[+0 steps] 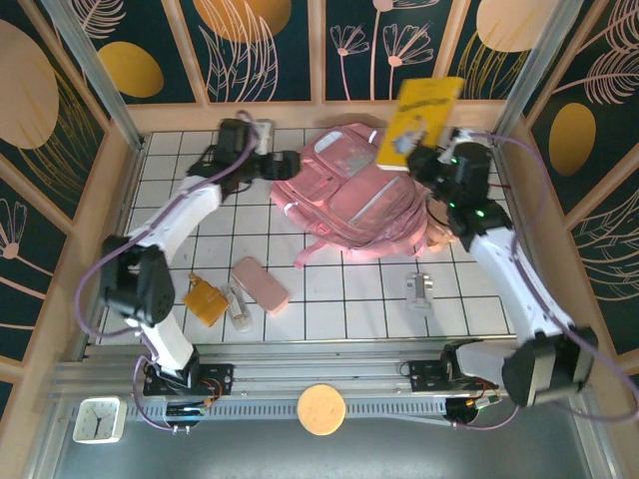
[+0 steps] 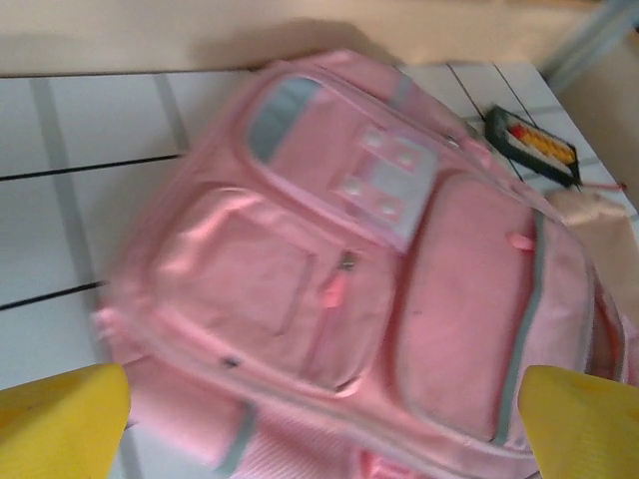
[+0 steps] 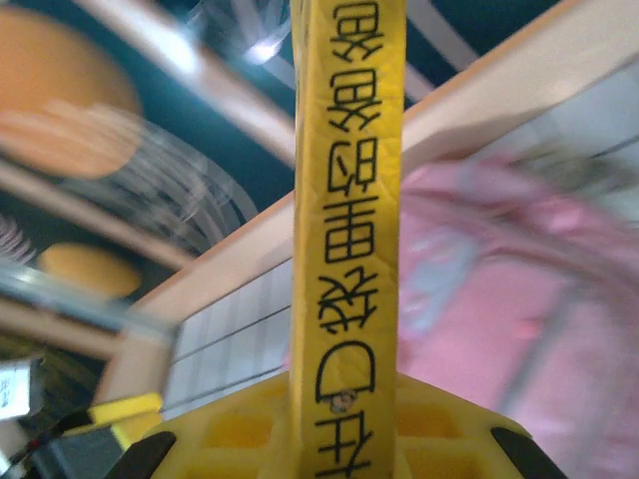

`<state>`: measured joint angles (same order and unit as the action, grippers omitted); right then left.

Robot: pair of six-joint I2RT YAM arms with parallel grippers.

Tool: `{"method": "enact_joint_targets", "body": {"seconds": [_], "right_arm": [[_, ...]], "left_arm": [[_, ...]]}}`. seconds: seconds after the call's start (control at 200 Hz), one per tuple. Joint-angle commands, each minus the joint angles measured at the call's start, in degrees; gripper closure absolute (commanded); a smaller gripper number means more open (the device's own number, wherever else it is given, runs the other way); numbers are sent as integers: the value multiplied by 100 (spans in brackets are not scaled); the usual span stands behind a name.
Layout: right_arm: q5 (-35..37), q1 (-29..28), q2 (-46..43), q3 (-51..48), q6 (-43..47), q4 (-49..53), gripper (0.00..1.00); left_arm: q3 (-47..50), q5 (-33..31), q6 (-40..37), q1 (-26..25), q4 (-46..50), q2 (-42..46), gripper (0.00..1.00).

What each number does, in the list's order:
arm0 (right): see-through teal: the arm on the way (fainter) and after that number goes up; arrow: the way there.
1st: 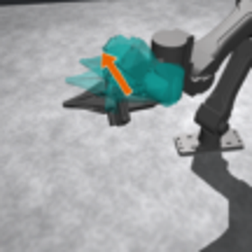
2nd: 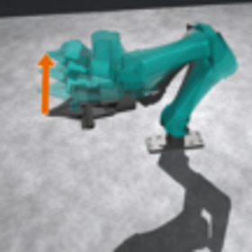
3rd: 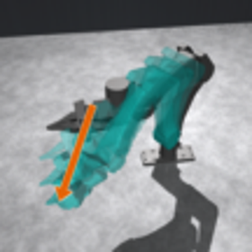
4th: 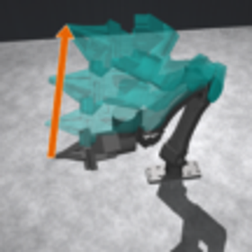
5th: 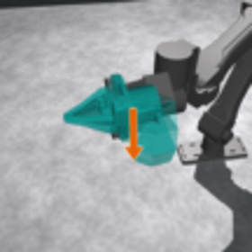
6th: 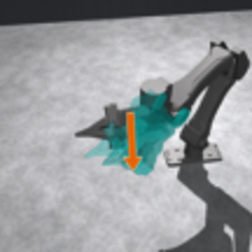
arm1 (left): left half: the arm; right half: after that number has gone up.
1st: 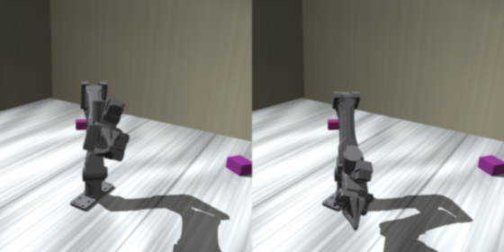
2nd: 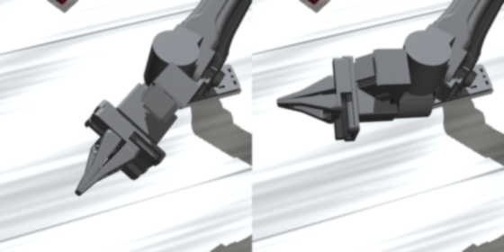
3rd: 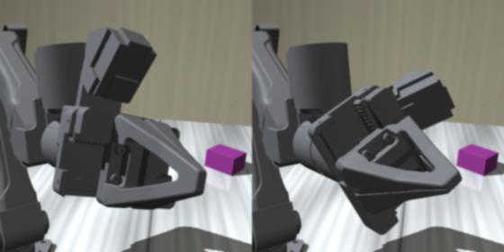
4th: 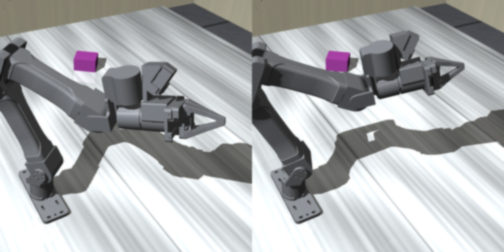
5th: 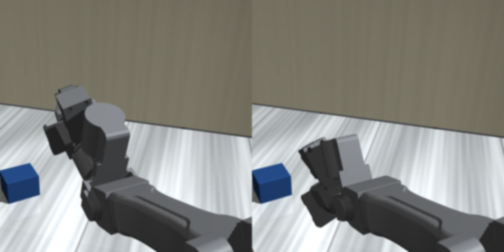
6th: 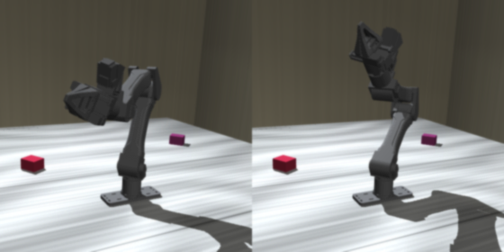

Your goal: Pack the student bag

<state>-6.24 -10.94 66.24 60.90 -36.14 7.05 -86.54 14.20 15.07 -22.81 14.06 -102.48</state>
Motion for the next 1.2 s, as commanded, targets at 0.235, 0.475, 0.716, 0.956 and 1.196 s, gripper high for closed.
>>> {"method": "enact_joint_targets", "body": {"seconds": [0.235, 0.475, 0.716, 0.956, 1.196], "right_arm": [[570, 910, -1080, -743, 593, 1428, 100], [191, 1075, -1228, -820, 610, 1484, 100], [-53, 1087, -1338, -871, 538, 1489, 100], [4, 1094, -1296, -941, 477, 1532, 100], [-374, 1093, -1214, -854, 320, 1536, 100]], "left_arm": [[-2542, -1658, -1030, -2281, 1034, -2602, 1], [-4598, -2134, -1090, -2701, 2126, -4094, 1], [-5388, -2541, -869, -2725, 2641, -4827, 5], [-5230, -1599, -785, -2755, 2748, -4894, 75], [-5105, -1259, -122, -2386, 2909, -4084, 100]]}}
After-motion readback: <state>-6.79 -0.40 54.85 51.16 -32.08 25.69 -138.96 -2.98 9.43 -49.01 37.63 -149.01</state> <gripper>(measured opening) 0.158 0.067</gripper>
